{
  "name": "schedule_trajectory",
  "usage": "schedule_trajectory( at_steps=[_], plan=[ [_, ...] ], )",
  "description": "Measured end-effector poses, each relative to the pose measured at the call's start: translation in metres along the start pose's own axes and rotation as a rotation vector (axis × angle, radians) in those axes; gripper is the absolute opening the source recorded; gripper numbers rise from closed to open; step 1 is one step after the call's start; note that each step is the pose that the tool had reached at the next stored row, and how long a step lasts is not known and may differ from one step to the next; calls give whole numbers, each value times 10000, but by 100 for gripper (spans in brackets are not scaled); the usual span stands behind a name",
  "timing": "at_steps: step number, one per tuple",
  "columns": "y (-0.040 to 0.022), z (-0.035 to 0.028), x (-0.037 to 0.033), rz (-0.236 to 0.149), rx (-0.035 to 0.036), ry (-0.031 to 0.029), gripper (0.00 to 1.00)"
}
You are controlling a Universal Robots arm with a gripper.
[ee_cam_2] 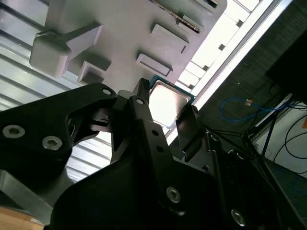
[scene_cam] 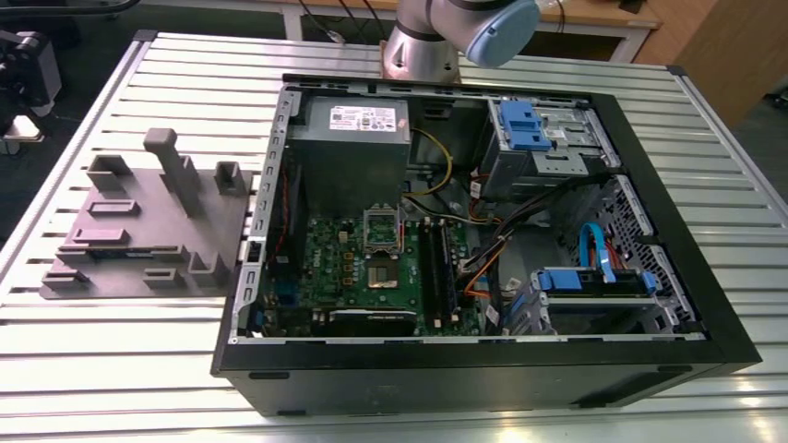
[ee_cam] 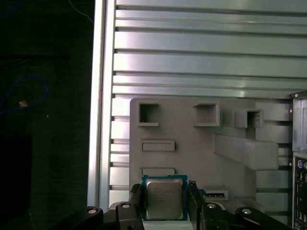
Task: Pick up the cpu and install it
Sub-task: 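Pick up the cpu and move it towards the insertion slot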
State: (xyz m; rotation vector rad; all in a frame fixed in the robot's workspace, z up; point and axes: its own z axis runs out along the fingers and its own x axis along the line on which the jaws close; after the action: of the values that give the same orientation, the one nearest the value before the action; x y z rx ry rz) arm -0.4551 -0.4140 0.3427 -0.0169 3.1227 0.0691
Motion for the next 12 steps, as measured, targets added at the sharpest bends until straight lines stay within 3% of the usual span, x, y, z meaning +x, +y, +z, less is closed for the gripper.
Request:
schedule_trajectory(
  at_steps=[7,12],
  plan=[
    [0,-1,0,0,0,0,47],
    [0,0,-51,1,-1,0,47]
  ],
)
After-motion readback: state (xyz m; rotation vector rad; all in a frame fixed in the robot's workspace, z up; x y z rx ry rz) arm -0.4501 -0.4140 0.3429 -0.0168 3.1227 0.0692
